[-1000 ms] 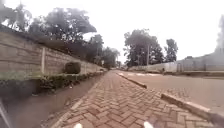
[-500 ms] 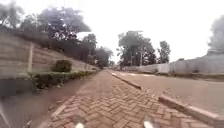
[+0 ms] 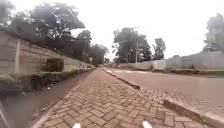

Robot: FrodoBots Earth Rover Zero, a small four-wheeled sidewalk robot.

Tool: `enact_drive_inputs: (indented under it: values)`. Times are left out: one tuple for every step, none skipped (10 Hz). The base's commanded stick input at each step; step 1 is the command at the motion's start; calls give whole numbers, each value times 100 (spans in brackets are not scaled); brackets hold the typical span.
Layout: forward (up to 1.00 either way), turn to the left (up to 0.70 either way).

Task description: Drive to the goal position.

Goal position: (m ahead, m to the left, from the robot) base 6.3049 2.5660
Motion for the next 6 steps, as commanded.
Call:
enact_drive_inputs:
  values:
    - [70,-35]
    - [70,-35]
    - [70,-35]
    - [70,-35]
    - [70,-35]
    - [70,-28]
